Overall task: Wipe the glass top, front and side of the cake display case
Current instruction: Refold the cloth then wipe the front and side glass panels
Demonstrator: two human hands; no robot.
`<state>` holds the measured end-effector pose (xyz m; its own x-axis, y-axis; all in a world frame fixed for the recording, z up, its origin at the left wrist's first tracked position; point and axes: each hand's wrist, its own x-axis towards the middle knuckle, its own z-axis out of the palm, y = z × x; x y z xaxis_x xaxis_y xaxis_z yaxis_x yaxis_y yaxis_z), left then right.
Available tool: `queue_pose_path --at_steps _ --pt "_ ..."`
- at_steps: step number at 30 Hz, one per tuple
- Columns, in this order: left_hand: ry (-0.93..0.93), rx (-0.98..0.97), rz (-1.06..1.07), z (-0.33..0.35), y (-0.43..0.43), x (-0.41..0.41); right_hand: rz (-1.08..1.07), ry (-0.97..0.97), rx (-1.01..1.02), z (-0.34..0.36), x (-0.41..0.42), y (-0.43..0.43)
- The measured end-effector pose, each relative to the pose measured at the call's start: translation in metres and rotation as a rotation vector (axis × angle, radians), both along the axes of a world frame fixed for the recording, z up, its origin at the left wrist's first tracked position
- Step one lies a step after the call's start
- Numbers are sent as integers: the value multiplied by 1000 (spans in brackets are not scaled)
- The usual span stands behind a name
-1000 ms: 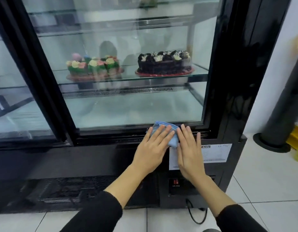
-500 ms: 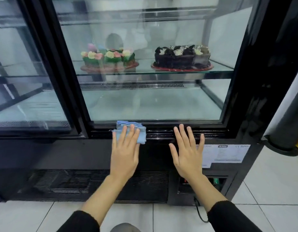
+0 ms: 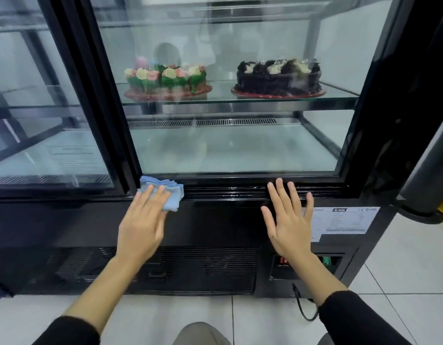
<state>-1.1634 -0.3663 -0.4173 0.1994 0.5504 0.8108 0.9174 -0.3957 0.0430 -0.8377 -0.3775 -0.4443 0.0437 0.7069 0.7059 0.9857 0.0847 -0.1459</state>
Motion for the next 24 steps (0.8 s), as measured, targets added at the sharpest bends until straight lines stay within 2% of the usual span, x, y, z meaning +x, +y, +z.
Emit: queue_pose_path --at_steps 5,10,13,16,19,21,24 --pt "-170 22 14 -10 4 47 -5 -30 -65 6 4 -5" --pt "-93 120 -47 -9 10 105 65 -99 -119 13 16 -10" --pt "-24 149 -89 -4 9 135 182 -93 -111 18 28 -13" --pt "18 141 -123 4 2 163 339 -8 0 34 47 -16" --pt "44 67 -197 25 -1 192 407 -7 247 70 81 -15" --pt "-78 -85 -235 54 -5 216 430 -20 420 104 111 -14" --pt "-562 -423 -372 109 -7 260 482 8 627 157 166 -12"
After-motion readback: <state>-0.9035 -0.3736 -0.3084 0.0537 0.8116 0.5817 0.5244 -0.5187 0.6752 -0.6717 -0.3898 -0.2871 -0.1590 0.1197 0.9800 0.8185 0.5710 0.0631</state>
